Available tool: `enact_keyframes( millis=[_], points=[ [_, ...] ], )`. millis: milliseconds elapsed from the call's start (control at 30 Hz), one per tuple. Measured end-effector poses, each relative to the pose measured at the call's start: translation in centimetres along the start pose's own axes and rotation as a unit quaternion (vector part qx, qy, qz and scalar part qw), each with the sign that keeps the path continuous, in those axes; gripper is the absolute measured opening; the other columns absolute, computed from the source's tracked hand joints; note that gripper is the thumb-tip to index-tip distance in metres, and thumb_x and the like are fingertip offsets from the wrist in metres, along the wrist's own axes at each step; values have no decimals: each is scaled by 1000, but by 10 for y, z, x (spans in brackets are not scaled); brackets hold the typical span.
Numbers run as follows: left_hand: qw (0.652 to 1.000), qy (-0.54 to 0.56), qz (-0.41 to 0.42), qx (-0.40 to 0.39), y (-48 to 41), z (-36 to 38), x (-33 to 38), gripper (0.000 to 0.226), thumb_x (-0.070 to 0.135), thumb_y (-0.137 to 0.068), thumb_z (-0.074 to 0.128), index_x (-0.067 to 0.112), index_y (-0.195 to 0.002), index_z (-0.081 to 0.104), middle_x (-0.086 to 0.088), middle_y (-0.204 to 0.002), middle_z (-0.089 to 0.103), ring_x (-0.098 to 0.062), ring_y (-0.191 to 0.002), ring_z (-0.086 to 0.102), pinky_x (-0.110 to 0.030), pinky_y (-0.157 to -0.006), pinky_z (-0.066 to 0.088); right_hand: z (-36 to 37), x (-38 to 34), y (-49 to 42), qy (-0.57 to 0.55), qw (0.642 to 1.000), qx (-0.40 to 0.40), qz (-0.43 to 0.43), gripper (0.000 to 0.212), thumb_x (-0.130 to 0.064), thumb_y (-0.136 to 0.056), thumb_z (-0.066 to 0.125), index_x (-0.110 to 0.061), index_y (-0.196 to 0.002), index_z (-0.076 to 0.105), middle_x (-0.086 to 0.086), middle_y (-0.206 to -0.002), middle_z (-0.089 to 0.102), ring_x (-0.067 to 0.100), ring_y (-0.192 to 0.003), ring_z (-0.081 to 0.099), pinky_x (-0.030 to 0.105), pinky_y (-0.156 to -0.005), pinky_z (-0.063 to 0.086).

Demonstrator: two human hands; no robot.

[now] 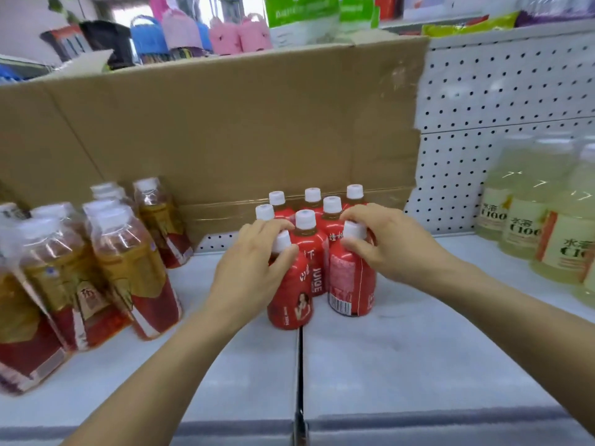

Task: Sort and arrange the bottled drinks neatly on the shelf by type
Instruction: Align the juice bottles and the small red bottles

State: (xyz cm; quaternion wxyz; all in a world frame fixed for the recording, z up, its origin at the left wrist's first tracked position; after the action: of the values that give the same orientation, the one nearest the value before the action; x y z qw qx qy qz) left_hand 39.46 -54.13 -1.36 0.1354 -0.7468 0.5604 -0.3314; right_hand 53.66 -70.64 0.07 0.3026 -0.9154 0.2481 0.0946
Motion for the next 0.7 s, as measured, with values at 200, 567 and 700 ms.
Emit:
enact_keyframes(
  millis=[200,567,700],
  points=[
    [996,-82,-16,-5,4,-24,-28,31,29,-97,57,24,-128,61,5,-104,57,-15,-103,48,-28,-80,33,-31,36,9,33,997,-3,69,22,-28,-92,66,-21,-113,66,-1,-102,66,9,-79,55,28,-72,40],
    [996,-18,56,-72,-109,-3,53,33,31,-98,56,24,-129,63,5,-123,62,-15,-114,57,-39,-99,47,-42,114,-42,16,990,-33,140,28,-23,-92,67,-19,-119,61,5,-108,67,20,-89,59,29,-70,47],
    [976,-44,16,-211,-168,48,70,46,33,-98,59,18,-141,53,-1,-138,58,-21,-123,56,-35,-103,46,-28,132,-71,3,989,-38,141,32,-26,-92,68,-18,-122,60,5,-117,65,21,-99,61,31,-78,50]
  ],
)
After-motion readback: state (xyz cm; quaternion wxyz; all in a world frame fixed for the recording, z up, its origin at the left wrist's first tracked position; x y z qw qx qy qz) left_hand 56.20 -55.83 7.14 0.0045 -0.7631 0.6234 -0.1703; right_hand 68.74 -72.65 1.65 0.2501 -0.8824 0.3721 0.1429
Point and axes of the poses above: each hand's wrist, its own y-axis away from the middle knuckle, its own z-axis out of the palm, x = y × z, the point moved 1 cm from there along -y, towards the middle knuckle
